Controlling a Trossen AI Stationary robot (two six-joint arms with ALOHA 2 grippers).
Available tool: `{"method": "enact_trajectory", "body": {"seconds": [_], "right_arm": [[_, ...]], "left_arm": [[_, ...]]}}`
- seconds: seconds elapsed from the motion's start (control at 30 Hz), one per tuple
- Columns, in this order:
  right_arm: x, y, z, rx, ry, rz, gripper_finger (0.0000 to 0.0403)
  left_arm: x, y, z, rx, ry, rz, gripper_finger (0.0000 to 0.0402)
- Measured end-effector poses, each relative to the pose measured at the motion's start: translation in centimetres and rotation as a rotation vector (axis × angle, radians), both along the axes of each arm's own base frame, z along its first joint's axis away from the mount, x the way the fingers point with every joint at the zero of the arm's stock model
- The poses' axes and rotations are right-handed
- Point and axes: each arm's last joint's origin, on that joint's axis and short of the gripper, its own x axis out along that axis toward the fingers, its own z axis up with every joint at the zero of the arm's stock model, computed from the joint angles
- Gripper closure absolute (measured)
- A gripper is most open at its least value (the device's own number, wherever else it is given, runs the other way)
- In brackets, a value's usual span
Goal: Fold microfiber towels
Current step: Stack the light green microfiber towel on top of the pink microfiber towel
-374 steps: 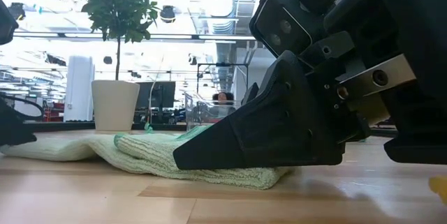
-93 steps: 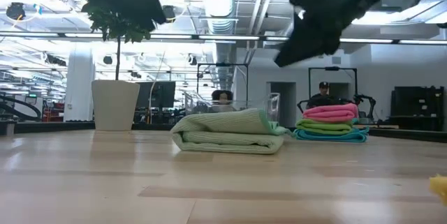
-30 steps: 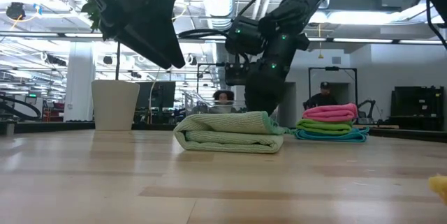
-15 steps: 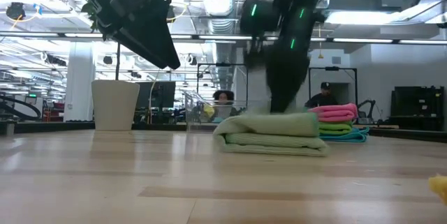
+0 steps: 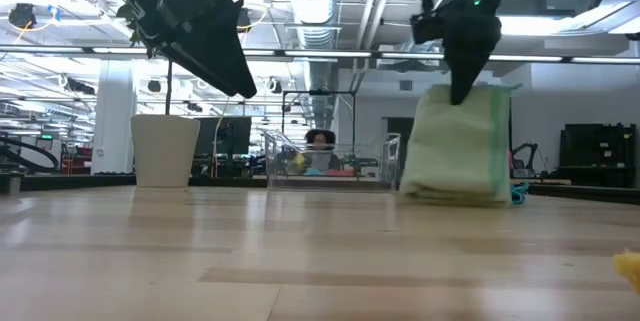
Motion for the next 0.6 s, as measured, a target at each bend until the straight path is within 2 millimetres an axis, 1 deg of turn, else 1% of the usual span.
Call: {"method": "enact_trajectory", "body": {"seconds": [0.17, 0.3, 0.37, 0.43, 0.5, 0.6], "right_arm": [[-2.4, -1.9, 1.8, -0.035, -0.032, 0.002, 0.0373], [-3.6, -3.5, 2.3, -0.052, -0.025, 0.007, 0.0373], [-4.1, -4.2, 2.5, -0.059, -0.019, 0.007, 0.0373], [-4.3, -4.8, 2.8, -0.017, -0.037, 0.006, 0.0373], [-4.3, -4.9, 3.4, 0.039, -0.072, 0.031, 0.0373], [-4.2, -4.9, 4.6, 0.035, -0.104, 0.062, 0.0373]], "left_arm": [[-0.1, 0.1, 0.0, 0.008, 0.015, 0.003, 0.0189], [-0.1, 0.2, -0.1, 0.006, 0.017, 0.011, 0.0189], [-0.1, 0.4, -0.1, 0.006, 0.019, 0.014, 0.0189], [-0.1, 0.4, -0.1, 0.002, 0.026, 0.013, 0.0189], [-0.2, 0.4, -0.1, 0.002, 0.037, 0.016, 0.0189], [-0.3, 0.5, -0.2, 0.006, 0.045, 0.019, 0.0189]]}}
